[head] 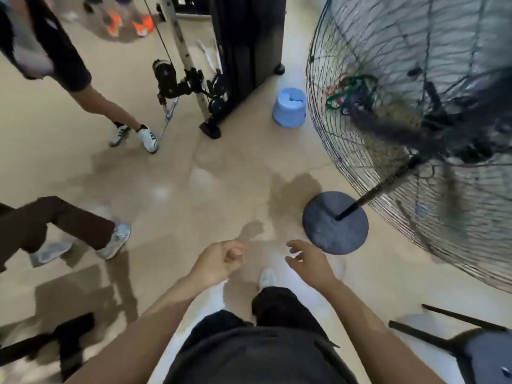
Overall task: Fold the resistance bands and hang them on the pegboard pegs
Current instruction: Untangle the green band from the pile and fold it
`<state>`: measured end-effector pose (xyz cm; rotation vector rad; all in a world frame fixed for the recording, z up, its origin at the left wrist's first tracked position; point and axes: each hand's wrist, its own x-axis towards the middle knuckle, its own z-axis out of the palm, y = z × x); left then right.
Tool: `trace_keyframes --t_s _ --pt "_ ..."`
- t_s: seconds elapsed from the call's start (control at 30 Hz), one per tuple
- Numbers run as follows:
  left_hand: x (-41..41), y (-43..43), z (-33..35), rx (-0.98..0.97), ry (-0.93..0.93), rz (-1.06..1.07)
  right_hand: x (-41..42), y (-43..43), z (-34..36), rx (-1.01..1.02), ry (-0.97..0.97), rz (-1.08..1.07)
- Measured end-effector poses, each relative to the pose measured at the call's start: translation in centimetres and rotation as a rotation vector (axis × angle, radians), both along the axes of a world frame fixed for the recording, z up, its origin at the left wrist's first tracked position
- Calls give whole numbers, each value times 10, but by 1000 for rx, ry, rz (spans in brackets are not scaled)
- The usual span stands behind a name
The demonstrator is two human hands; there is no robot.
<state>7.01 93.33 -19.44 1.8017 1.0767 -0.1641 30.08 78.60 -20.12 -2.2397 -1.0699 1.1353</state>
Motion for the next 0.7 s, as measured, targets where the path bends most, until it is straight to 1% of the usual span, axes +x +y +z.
trace_keyframes --t_s 0.13,0.23,0.33,0.4,0.5,0.7 --pt "40 74 6 27 35 22 38 80 5 -12 -11 52" --pt "65 133 6 47 2 56 63 143 10 -36 -30 102" --pt "91 193 3 63 -32 38 85 209 13 -53 -24 104" --pt "108 238 -2 45 -43 32 99 253 11 -61 -19 72" --pt "137 312 -11 -22 -53 26 115 315 9 -75 4 -31" --pt "203 465 -3 -86 -8 -132 137 428 20 -131 7 -208"
